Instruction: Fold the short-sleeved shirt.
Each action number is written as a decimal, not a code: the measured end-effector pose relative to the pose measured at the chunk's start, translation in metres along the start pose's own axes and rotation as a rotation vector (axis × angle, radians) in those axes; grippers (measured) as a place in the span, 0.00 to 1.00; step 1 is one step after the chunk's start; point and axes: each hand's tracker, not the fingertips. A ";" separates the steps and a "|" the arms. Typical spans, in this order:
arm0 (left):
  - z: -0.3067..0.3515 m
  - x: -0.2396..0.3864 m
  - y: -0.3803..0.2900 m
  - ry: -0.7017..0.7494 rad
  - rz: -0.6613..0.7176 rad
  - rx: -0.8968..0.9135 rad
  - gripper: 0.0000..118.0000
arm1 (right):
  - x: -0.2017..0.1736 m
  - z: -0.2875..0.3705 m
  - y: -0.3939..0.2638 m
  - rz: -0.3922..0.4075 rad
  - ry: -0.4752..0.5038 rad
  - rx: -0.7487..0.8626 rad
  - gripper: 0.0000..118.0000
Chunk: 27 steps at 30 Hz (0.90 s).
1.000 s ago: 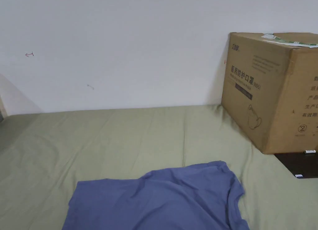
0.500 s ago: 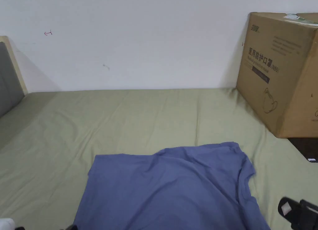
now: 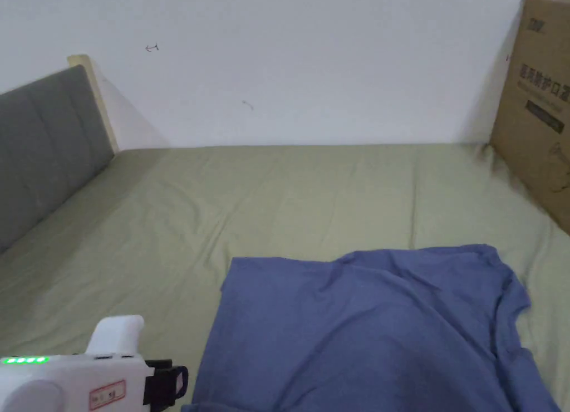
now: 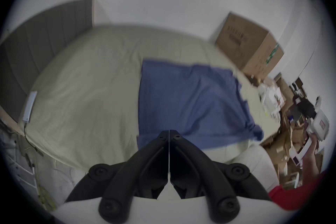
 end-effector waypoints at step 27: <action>-0.029 -0.014 -0.069 0.040 -0.192 0.317 0.05 | 0.056 -0.054 -0.033 -0.188 -0.027 -0.381 0.83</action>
